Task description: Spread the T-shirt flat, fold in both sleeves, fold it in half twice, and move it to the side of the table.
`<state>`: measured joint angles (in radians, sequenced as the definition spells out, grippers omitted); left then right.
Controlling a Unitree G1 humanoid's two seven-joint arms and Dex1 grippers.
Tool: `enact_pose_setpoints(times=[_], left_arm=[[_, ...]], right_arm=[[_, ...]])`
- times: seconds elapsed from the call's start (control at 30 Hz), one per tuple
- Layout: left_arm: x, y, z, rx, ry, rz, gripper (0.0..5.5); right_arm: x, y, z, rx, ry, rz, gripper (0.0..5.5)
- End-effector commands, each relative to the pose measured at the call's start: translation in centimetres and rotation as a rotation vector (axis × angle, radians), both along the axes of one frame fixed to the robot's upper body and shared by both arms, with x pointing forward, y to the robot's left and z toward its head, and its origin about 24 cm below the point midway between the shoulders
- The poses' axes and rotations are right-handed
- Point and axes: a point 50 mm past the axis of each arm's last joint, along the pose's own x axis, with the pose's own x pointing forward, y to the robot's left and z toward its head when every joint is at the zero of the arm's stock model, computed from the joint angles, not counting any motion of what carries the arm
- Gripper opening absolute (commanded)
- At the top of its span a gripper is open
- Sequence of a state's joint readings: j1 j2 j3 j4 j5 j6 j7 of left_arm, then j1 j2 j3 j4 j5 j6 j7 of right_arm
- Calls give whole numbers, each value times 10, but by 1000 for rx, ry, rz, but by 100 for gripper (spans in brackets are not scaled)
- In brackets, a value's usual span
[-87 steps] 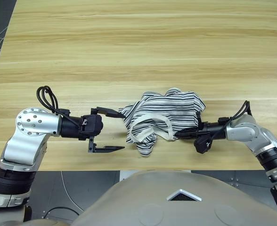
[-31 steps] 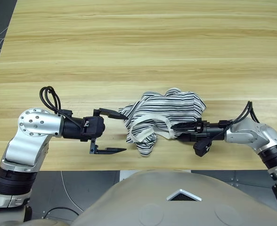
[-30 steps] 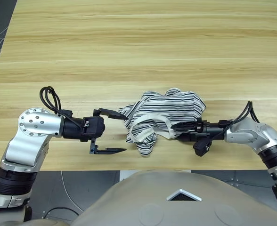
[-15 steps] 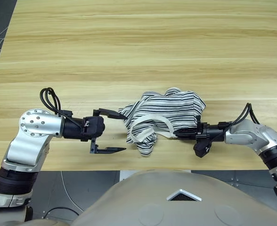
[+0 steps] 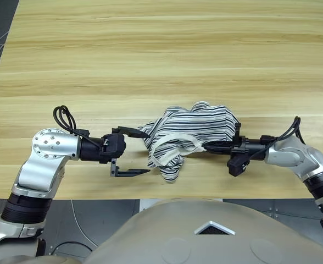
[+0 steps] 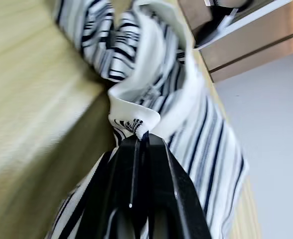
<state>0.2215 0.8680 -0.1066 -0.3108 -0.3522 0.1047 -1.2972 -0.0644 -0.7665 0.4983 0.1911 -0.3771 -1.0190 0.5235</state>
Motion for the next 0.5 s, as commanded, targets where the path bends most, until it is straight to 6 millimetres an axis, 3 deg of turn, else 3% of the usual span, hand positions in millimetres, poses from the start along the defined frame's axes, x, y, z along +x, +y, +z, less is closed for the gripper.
enact_pose_setpoints(times=[0.03,0.13,0.47,0.5], left_arm=[[-2,-7,-5,-20,-6,19,505],[-6,-7,-8,-29,2,21,548],[-11,-10,-22,-20,-25,43,548],[-11,-10,-22,-18,-23,39,524]], right_arm=[[4,-4,4,-21,-6,-12,11],[4,-5,3,-29,-2,-14,10],[3,-4,2,-38,8,-8,10],[3,-4,2,-40,9,-7,10]])
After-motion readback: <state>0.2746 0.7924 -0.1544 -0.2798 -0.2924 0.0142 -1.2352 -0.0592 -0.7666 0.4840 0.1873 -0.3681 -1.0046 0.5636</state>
